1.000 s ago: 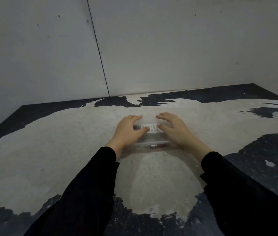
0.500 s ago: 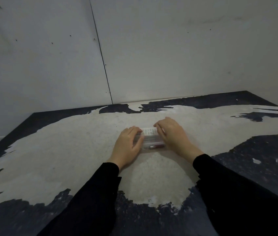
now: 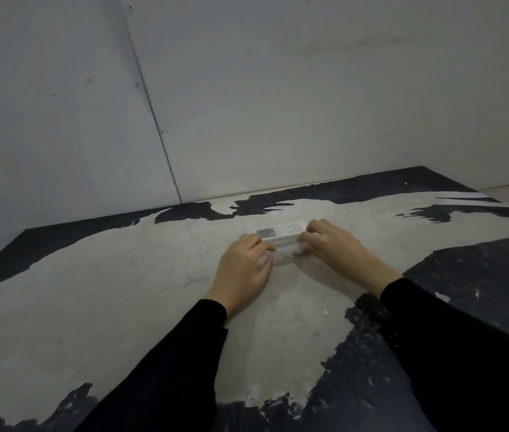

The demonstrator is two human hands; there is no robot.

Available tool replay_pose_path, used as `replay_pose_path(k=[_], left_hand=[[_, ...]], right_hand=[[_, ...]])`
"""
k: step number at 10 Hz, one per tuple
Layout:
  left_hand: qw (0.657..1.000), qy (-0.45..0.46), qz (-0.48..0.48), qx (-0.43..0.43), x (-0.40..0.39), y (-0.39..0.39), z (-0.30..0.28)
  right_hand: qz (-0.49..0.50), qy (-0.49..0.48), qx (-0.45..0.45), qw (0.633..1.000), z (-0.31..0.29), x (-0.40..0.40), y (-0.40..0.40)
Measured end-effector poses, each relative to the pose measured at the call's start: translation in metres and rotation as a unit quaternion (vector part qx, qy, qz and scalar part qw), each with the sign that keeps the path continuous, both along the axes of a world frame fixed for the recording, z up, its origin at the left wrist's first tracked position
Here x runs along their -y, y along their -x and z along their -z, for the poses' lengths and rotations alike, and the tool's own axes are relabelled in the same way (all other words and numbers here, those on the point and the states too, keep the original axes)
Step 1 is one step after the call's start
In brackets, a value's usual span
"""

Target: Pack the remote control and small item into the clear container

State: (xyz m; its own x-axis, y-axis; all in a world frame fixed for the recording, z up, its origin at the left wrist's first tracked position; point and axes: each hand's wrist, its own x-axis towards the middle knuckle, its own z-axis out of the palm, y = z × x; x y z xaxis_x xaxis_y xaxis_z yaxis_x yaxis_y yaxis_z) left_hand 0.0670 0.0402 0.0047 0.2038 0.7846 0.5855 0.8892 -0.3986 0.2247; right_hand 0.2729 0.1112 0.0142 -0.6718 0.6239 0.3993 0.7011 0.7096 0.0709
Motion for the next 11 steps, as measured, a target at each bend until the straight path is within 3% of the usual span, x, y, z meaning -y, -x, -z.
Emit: replay_pose_path(k=[2,3,5,7,10,11], left_hand=[[0.993,0.101,0.053,0.009,-0.066,-0.085,-0.006],[0.988,0.139,0.055,-0.027,-0.105,-0.12,-0.008],[0.979,0.174,0.072,-0.071,-0.178,-0.169,-0.013],[0.982,0.139,0.065,-0.113,-0.223,-0.199,-0.016],[0.958,0.17,0.022,-0.229,-0.247,-0.2,-0.008],[0.964,0.156,0.03,-0.213,-0.231,-0.188,-0.009]], right_hand=[[0.231,-0.012,-0.01,0.973,0.002,-0.047,-0.064],[0.266,0.06,-0.093,0.958,-0.002,-0.073,-0.087],[0.329,0.106,-0.035,0.938,0.007,-0.127,-0.129],[0.365,0.111,-0.002,0.924,0.0,-0.179,-0.144],[0.395,0.168,-0.019,0.903,0.007,-0.198,-0.136],[0.37,0.112,-0.041,0.921,0.013,-0.188,-0.13]])
